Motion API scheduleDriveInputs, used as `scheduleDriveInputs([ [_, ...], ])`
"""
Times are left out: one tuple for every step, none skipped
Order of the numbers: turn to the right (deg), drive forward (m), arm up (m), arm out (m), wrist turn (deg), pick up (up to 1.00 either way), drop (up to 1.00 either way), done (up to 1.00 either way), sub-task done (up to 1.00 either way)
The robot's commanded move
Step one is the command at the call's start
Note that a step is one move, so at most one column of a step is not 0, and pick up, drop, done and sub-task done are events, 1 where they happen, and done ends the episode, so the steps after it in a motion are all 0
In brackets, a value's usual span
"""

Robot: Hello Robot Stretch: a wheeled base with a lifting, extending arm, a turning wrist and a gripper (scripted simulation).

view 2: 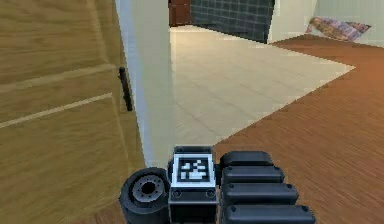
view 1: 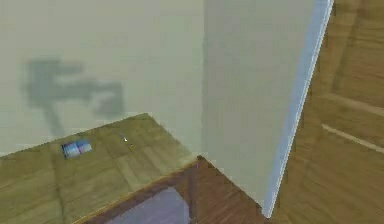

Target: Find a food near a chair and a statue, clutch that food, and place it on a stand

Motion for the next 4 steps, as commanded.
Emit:
scheduleDriveInputs([
  [-21.0,0.00,0.00,0.00,0.0,0.00,0.00,0.00,0.00],
  [45.0,0.00,0.00,0.00,0.0,0.00,0.00,0.00,0.00],
  [24.0,0.00,0.00,0.00,0.0,0.00,0.00,0.00,0.00],
  [-45.0,0.00,0.00,0.00,0.0,0.00,0.00,0.00,0.00],
])
